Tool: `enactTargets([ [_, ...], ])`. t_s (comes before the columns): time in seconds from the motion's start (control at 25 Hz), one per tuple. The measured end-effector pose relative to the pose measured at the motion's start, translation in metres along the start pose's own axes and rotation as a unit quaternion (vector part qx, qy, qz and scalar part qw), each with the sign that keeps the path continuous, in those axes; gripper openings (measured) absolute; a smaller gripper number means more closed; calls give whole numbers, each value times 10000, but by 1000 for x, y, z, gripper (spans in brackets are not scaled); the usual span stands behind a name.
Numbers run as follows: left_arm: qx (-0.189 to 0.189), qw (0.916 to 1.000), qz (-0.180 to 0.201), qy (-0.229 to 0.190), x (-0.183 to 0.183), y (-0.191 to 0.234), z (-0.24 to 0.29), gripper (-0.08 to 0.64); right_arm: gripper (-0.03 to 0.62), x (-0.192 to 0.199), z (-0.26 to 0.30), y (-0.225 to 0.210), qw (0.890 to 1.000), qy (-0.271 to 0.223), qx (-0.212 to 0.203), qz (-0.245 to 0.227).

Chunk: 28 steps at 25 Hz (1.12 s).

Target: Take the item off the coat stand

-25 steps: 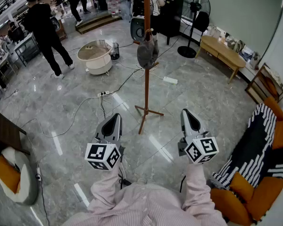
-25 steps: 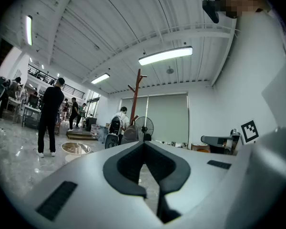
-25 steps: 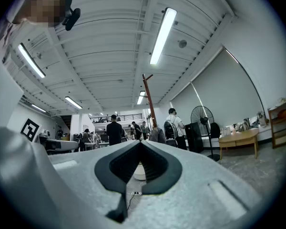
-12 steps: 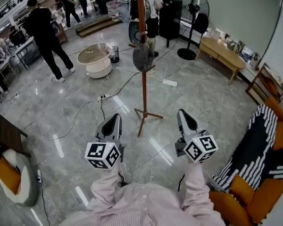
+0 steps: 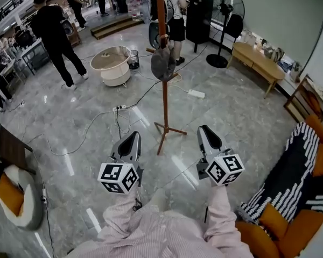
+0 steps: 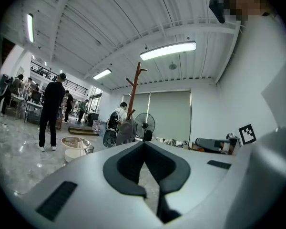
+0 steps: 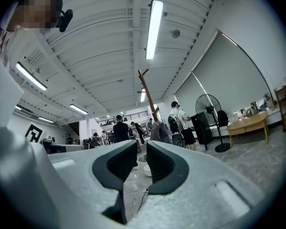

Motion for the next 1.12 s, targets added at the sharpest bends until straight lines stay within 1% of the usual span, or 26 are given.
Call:
enactTargets([
  [0.24, 103, 9999, 13, 132, 9, -8, 24, 2, 91, 9, 7, -18, 9999, 28, 72, 121],
  [0.48, 213, 9993, -68, 285, 20, -5, 66, 2, 135, 17, 26, -46, 9995, 41, 194, 236],
  [0.64, 306, 9988, -146, 353, 23, 1, 106, 2, 156, 18, 52, -70, 9993, 46, 227, 279],
  [0.88, 436, 9979, -221, 429, 18, 12, 164, 2, 175, 13, 94, -107, 9990, 60, 304, 311],
  [1.12, 422, 9979, -274, 403, 10, 33, 218, 2, 183, 8, 145, -137, 9994, 50, 183, 289],
])
Point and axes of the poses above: the fingertips, and each gripper's own axes: z forward along the fingers, y to its left, x out of its underside, the point moved 3 cm from there along -z, backward along the fingers, and after that the axes turned 13 degrees about -x, right-handed, at the moved point
